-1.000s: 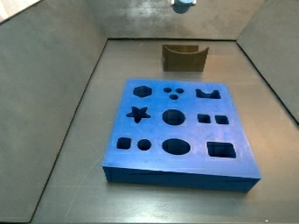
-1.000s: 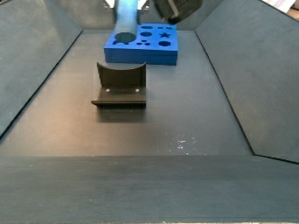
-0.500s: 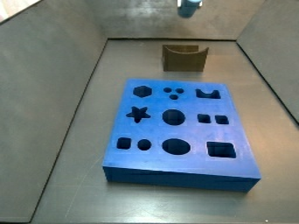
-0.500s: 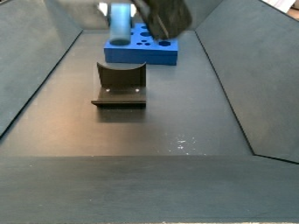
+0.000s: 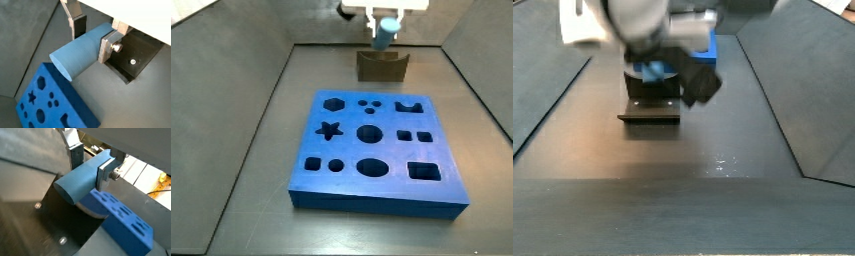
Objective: Pick up the oval object. Move up. Place the oval object on the fixture. Regrasp the oval object. Move to above the board. Insert the oval object.
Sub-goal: Place the oval object on the fixture, then regrasp the oval object.
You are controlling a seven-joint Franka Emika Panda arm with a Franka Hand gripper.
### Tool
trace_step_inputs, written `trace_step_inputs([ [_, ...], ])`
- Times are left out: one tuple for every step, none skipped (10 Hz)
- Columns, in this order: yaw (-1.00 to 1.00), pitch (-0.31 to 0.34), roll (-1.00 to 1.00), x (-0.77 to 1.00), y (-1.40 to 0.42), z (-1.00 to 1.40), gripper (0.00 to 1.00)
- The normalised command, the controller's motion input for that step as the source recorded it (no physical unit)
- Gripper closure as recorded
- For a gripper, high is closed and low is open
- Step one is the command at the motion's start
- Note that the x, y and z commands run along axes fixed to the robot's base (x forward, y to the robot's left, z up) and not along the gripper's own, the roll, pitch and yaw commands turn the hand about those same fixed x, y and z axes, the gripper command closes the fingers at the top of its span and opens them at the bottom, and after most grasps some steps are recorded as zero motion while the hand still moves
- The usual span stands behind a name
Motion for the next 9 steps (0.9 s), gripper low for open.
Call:
trace_step_inputs([
  [-0.24,0.069,-0.21,0.17,0.13,-1.00,1.00],
  [-0.23,0.023,-0.18,0.15,0.12,-0.85,1.00],
  [-0.21,-0.009,-0.17,0.12,0.09,-0.65,1.00],
  [-0.17,-0.046,-0.16,0.10,0.07,-0.39,1.00],
  [-0.13,-0.062,-0.16,0.08,0.04,-0.22,1.00],
  [-0.11,-0.077,-0.12,0.07,0.00,-0.17,1.00],
  [0.00,0.000,0.00,0.00,0.00,0.00,0.00],
  [0.02,0.031,0.02,0.00,0.00,1.00,0.00],
  [0.02,0.036,0.02,-0.01,0.00,1.00,0.00],
])
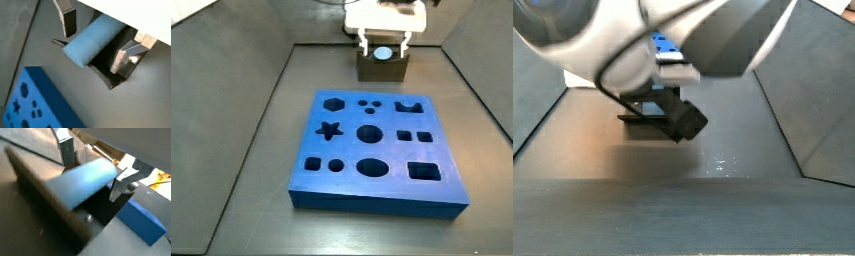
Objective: Pick up the oval object. Move up. Place the oval object on the fixture. Regrasp the oval object. Move to above the board. Insert the oval object.
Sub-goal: Regrasp the oval object.
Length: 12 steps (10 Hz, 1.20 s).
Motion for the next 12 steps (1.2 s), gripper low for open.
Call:
trace_step_inputs([
  [0.01,0.043,0.03,-0.02,0.00,1.00,0.00],
  [0.00,0.047,0.04,-0.03,0.00,1.00,0.00],
  [0.00,0.056,0.05,-0.04,0.00,1.00,0.00],
  [-0.01,0.065,0.05,-0.04,0.00,0.92,0.00],
  [-0.02,0.068,0.05,-0.04,0.01,0.74,0.00],
  [-0.03,0.067,0.05,-0.03,0.00,0.50,0.00],
  [-0.03,0.057,0.05,-0.03,0.01,0.31,0.00],
  [0.01,0.034,1.00,-0.12,-0.91,0.95,0.00],
  [0.01,0.030,1.00,-0.12,-0.87,0.85,0.00],
  [0.01,0.022,1.00,-0.12,-0.79,0.76,0.00],
  [0.01,0.010,1.00,-0.12,-0.59,0.50,0.00],
  [0.01,0.006,1.00,-0.10,-0.43,0.30,0.00],
])
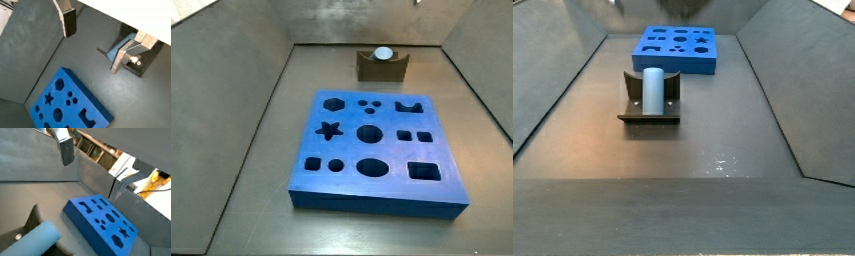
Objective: Pick up the oval object. Move up. Place the oval object on the fixture. Regrasp the oval object. Move to above the board. Insert the oval object.
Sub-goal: Regrasp the oval object.
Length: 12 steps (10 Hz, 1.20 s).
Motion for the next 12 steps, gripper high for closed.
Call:
trace_step_inputs([
  [0.01,0.003,1.00,-0.05,-0.20,0.04,0.00],
  [0.01,0.003,1.00,-0.03,-0.08,0.01,0.00],
  [0.01,0.003,1.00,-0.02,-0.02,0.03,0.00],
  [0.01,0.000,1.00,-0.02,-0.02,0.02,0.00],
  [0.01,-0.007,1.00,-0.03,-0.02,0.01,0.00],
  [0.02,-0.013,1.00,-0.04,-0.02,0.01,0.00],
  [0.02,-0.019,1.00,-0.04,-0.02,0.01,0.00],
  [0.02,-0.025,1.00,-0.04,-0.02,0.00,0.00],
  [0.02,-0.034,1.00,-0.04,-0.02,0.01,0.00],
  [0.02,-0.040,1.00,-0.04,-0.02,0.01,0.00],
  [0.02,-0.044,1.00,-0.04,-0.02,0.01,0.00],
  [0.02,-0.045,1.00,-0.04,-0.02,0.01,0.00],
])
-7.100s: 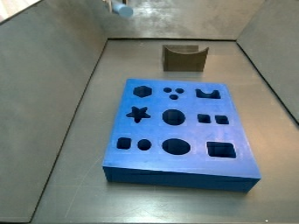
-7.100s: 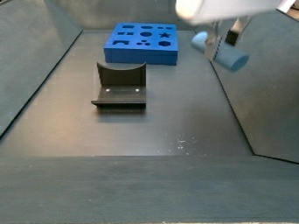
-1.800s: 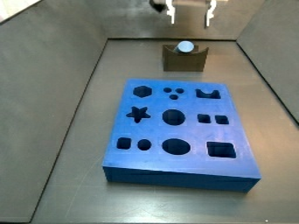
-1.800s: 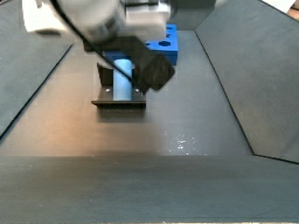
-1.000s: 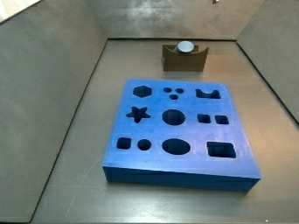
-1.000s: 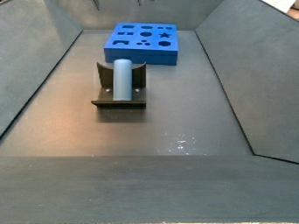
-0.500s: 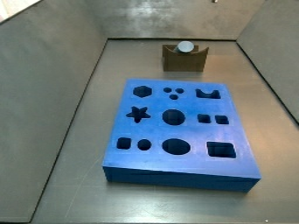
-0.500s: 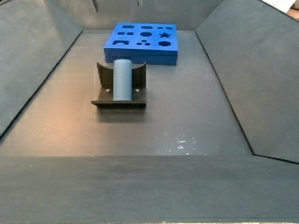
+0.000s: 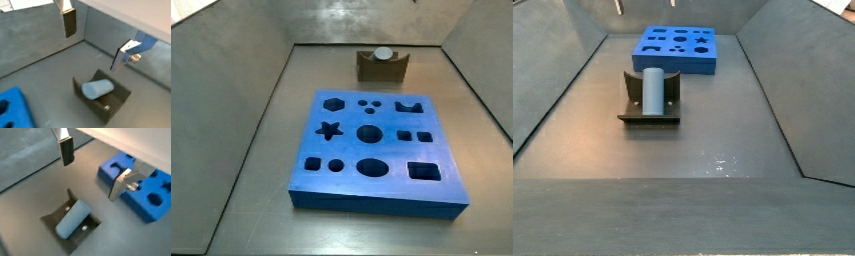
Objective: Pick up the oval object. Move up. Place the oval object on the fixture. Regrasp the oval object. Move to above the board. Insert the oval object.
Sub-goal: Regrasp the oval object.
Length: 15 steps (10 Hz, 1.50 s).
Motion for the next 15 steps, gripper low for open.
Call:
trace_step_inputs([
  [0.02,-0.043,1.00,-0.03,-0.02,0.02,0.00],
  [0.02,-0.040,1.00,-0.02,-0.02,0.02,0.00],
  [0.02,-0.036,1.00,0.00,-0.02,0.00,0.00],
  [0.02,-0.029,1.00,0.01,-0.02,-0.01,0.00],
  [0.02,-0.023,1.00,0.02,-0.02,-0.01,0.00],
  [0.02,-0.008,1.00,0.03,-0.03,-0.01,0.00],
  [0.02,0.013,1.00,0.05,-0.03,-0.01,0.00],
  [0.02,0.033,1.00,0.06,-0.03,-0.02,0.00],
  [0.03,0.062,1.00,0.07,-0.03,-0.02,0.00],
  [0.04,0.096,0.94,0.08,-0.04,-0.01,0.00],
  [0.06,0.122,0.68,0.09,-0.04,-0.02,0.00],
  [0.08,0.132,0.48,0.10,-0.04,-0.02,0.00],
  [0.10,0.135,0.33,0.10,-0.03,-0.01,0.00],
  [0.12,0.120,0.23,0.08,-0.03,0.00,0.00],
  [0.06,0.066,0.23,0.03,0.07,-1.00,0.00],
])
